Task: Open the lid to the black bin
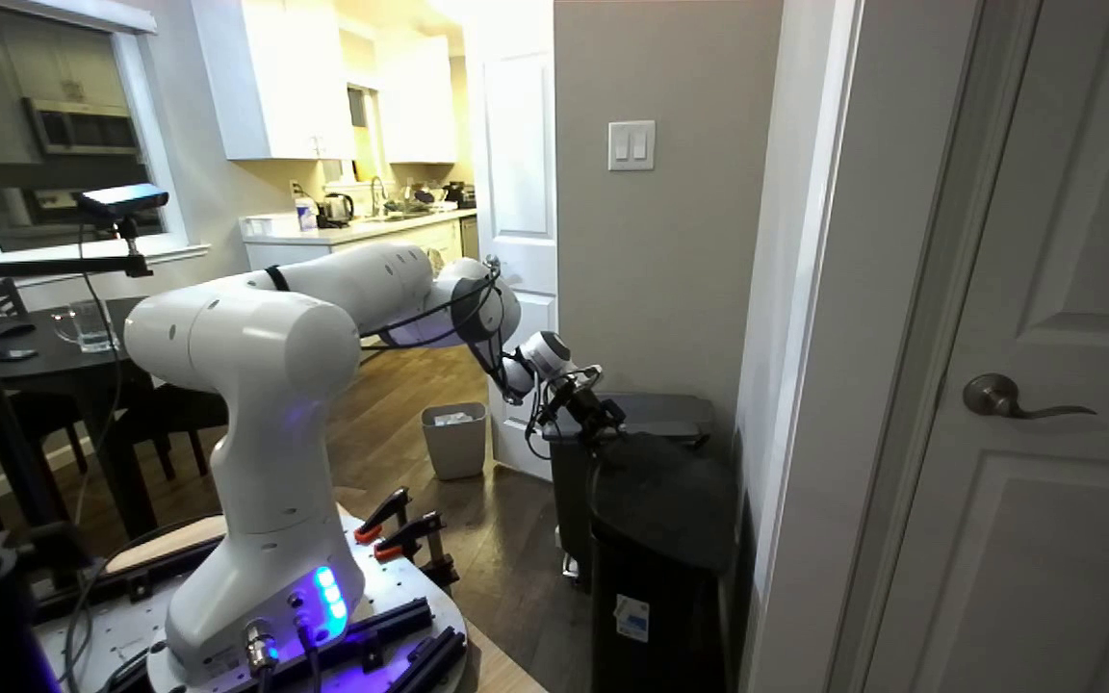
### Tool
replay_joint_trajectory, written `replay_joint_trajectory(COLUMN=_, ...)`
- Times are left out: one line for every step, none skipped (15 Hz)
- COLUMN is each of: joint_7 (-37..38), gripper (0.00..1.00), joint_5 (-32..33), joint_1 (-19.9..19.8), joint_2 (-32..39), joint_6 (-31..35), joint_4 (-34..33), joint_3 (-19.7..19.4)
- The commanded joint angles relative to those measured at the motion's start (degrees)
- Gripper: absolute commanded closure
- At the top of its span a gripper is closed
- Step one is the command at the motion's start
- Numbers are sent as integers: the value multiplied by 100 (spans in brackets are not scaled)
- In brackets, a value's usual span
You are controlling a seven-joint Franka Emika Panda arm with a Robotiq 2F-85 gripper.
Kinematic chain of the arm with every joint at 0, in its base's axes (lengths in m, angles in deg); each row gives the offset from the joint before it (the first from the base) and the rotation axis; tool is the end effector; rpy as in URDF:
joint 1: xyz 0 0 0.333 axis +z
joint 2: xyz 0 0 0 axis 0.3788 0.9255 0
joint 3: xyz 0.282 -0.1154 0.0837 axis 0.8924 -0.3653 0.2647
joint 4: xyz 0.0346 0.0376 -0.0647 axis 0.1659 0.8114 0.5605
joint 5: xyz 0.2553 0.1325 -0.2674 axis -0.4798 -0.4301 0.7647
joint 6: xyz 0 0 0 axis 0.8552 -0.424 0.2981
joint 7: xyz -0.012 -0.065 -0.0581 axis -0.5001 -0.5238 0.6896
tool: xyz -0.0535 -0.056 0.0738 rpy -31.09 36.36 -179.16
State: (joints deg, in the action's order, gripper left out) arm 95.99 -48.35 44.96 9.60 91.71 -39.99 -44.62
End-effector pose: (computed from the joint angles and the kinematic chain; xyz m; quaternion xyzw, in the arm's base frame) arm 0.6940 0.1544 -0.0094 0.8863 0.0053 -0.0474 0.4606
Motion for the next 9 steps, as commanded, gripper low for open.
replay_joint_trajectory(joint_7=12, gripper=0, joint_5=-92, joint_1=110, joint_2=2, joint_6=-66, joint_4=-34, joint_3=-69)
replay_joint_trajectory(joint_7=36, gripper=0, joint_5=-20, joint_1=54, joint_2=-89, joint_6=-10, joint_4=64, joint_3=10)
replay_joint_trajectory(joint_7=74, gripper=0, joint_5=-40, joint_1=19, joint_2=-151, joint_6=26, joint_4=107, joint_3=7)
replay_joint_trajectory(joint_7=76, gripper=0, joint_5=-50, joint_1=-26, joint_2=-201, joint_6=60, joint_4=145, joint_3=2)
replay_joint_trajectory(joint_7=92, gripper=0, joint_5=-54, joint_1=-76, joint_2=-257, joint_6=92, joint_4=185, joint_3=-9)
replay_joint_trajectory(joint_7=102, gripper=0, joint_5=-52, joint_1=-169, joint_2=-329, joint_6=142, joint_4=235, joint_3=-36)
replay_joint_trajectory(joint_7=81, gripper=0, joint_5=-60, joint_1=-265, joint_2=-421, joint_6=207, joint_4=302, joint_3=-42)
replay_joint_trajectory(joint_7=81, gripper=0, joint_5=-78, joint_1=-368, joint_2=-497, joint_6=248, joint_4=336, joint_3=-52)
replay_joint_trajectory(joint_7=61, gripper=0, joint_5=-94, joint_1=-485, joint_2=-582, joint_6=322, joint_4=370, joint_3=-50)
